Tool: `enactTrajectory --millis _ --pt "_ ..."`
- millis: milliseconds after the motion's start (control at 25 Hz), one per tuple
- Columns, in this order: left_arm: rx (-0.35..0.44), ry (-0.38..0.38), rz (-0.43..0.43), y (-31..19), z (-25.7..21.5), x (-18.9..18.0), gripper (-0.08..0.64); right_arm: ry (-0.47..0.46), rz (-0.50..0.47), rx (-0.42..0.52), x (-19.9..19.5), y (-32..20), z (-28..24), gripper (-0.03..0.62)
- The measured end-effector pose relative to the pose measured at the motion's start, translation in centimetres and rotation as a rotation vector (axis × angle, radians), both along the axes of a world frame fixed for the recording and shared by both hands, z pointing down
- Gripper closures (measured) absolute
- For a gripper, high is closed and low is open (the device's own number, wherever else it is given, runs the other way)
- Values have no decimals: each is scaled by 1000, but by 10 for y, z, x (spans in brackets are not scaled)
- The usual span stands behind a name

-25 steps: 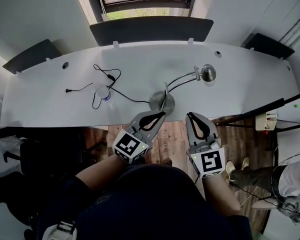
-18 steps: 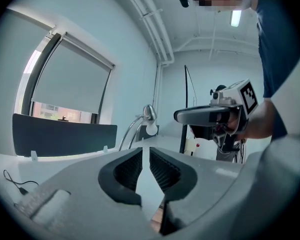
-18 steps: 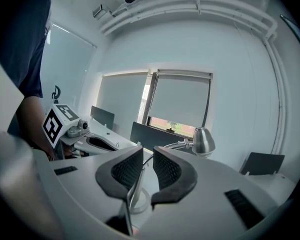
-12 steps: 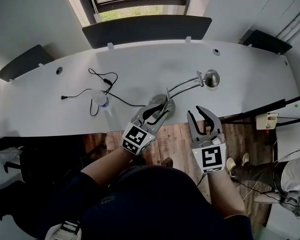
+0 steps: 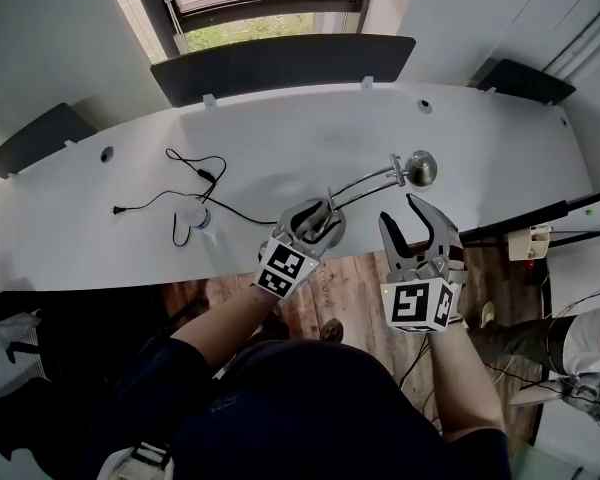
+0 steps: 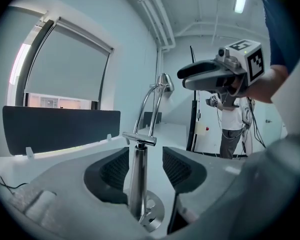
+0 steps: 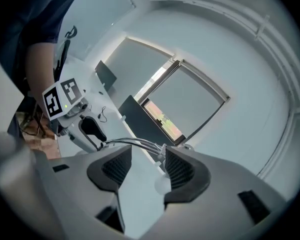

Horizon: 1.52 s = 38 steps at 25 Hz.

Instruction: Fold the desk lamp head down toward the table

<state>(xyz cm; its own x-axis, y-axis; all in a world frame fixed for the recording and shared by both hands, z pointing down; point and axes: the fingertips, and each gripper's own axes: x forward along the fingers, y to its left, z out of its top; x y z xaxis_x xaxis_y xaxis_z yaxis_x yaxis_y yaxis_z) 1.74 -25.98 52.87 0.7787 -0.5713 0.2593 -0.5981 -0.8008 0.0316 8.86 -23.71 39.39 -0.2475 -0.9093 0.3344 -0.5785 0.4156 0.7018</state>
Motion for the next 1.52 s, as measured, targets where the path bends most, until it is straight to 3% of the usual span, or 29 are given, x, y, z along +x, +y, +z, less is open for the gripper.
enactTrajectory --millis 360,480,600,760,1080,1520 --pt "0 -48 7 -16 22 13 367 555 -9 120 4 -37 13 385" --pt "-2 -60 2 -20 27 16 377 685 -28 147 2 -46 19 433" --pt "15 -61 -19 -25 28 14 427 750 -27 175 2 -53 22 454" --pt "22 -64 -19 -24 30 15 433 770 -16 204 4 -54 20 474" --pt "24 -25 -25 -24 29 16 434 694 19 173 9 -51 21 479" --pt "17 4 -26 -24 30 13 434 468 124 -102 49 -57 85 499"
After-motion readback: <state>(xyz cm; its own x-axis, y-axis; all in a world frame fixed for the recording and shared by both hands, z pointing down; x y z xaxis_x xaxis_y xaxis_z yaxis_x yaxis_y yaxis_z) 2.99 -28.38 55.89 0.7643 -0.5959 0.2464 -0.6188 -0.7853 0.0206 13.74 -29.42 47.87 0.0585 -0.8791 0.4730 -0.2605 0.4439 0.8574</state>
